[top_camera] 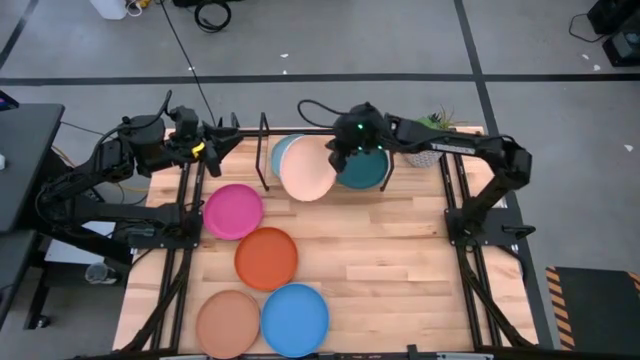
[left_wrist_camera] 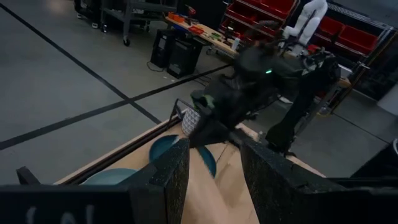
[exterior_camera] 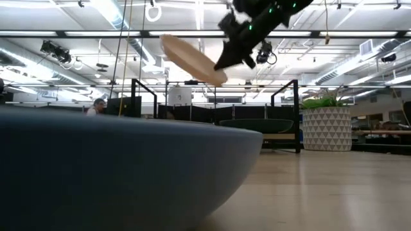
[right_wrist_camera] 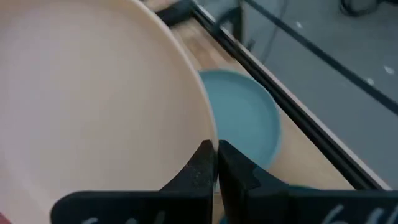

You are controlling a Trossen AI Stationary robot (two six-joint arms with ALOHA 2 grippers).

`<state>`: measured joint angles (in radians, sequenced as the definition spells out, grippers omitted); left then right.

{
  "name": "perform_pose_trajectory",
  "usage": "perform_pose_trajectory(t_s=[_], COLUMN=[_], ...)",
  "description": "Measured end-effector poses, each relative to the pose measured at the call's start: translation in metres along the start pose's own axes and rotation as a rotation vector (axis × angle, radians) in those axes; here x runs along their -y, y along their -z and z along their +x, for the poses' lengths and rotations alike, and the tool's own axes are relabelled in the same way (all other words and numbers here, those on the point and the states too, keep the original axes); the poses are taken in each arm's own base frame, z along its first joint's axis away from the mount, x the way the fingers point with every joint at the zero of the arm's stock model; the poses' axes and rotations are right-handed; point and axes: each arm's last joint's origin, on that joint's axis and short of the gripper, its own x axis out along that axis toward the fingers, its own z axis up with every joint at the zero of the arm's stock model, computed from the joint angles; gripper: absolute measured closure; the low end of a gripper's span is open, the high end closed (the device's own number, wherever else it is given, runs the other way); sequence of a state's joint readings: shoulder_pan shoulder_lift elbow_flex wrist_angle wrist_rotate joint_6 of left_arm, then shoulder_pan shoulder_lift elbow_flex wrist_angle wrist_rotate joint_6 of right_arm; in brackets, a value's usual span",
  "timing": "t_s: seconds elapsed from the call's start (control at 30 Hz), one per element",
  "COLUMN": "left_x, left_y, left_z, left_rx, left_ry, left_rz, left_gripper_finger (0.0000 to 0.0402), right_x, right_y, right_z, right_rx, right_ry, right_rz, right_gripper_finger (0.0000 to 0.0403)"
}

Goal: Place and stack plates onto a shelf
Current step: Stack the white plate on top of the light blue plate on the shelf

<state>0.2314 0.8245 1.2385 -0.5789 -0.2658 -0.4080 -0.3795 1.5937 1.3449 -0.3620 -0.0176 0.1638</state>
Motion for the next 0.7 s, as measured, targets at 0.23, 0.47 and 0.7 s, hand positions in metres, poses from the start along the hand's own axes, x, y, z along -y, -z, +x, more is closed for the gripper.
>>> perform_pose_trajectory(t_s=[0.23, 0.47, 0.7], left_x=[0.0, 0.0, 0.0], left_y=[0.0, 0.0, 0.0], left_z=[0.0, 0.0, 0.0], left_rx=[0.008, 0.008, 0.004], left_ry=[-0.012, -0.013, -0.014], left_rz=[-0.001, -0.002, -0.007], left_gripper_finger=[0.0249, 0.0249, 0.0249], right_x=[0.034, 0.055, 0.069], right_y=[0.005, -0.009, -0.015], right_z=[0.039, 0.075, 0.103], right_rx=[-0.075, -0.08, -0.133], right_ry=[0.05, 0.052, 0.035], right_rz=[0.047, 0.069, 0.077], right_gripper_finger=[0.0388, 0.0388, 0.0387])
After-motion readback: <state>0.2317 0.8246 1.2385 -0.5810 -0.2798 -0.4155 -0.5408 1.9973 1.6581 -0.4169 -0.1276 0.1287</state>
